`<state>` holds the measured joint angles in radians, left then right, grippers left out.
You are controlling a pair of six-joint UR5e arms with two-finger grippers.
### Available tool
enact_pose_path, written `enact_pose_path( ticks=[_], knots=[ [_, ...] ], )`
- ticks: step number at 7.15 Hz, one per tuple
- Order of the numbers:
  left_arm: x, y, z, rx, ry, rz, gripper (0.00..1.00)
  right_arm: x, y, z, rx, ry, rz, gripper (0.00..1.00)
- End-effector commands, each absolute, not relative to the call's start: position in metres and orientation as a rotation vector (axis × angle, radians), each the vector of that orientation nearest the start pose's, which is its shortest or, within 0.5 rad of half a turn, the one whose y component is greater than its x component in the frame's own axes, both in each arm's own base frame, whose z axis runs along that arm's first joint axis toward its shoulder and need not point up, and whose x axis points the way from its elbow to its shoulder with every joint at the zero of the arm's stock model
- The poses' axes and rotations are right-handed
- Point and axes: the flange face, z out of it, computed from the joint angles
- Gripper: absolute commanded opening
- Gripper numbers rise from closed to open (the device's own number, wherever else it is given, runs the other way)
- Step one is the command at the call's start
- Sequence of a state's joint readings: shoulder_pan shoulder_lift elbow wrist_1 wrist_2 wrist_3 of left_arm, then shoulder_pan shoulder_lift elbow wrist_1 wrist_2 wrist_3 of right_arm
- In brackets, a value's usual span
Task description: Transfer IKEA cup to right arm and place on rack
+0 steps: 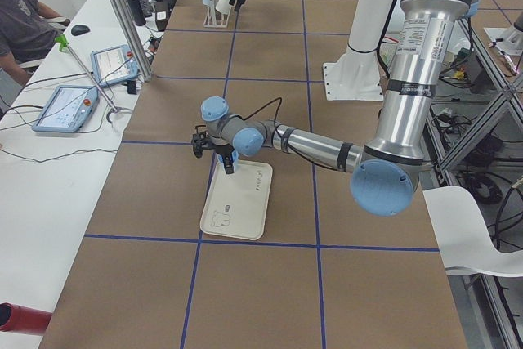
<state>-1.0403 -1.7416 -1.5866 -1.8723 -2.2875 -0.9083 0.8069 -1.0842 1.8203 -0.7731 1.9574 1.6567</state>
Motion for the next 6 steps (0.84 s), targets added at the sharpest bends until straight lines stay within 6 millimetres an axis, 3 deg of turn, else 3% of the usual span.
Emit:
enact_pose_path(
  ticks=[1,2,4,5,6],
  knots=[
    [0.237,-0.534,0.529,-0.112,0.837,-0.173,0.05,-0.336,-0.489,0.179,0.247,-1.531,0.412,1.0],
    [0.236,-0.533,0.526,-0.11,0.839,-0.174,0.0,-0.336,-0.489,0.179,0.247,-1.531,0.412,1.0],
    [0.229,-0.535,0.524,-0.117,0.849,-0.191,0.0,-0.335,-0.489,0.175,0.251,-1.536,0.411,1.0],
    [0.196,-0.528,0.509,-0.12,0.885,-0.228,0.0,-0.335,-0.488,0.174,0.253,-1.539,0.41,1.0],
    [0.143,-0.531,0.491,-0.097,0.914,-0.304,0.0,-0.335,-0.488,0.174,0.253,-1.539,0.41,1.0]
  ],
)
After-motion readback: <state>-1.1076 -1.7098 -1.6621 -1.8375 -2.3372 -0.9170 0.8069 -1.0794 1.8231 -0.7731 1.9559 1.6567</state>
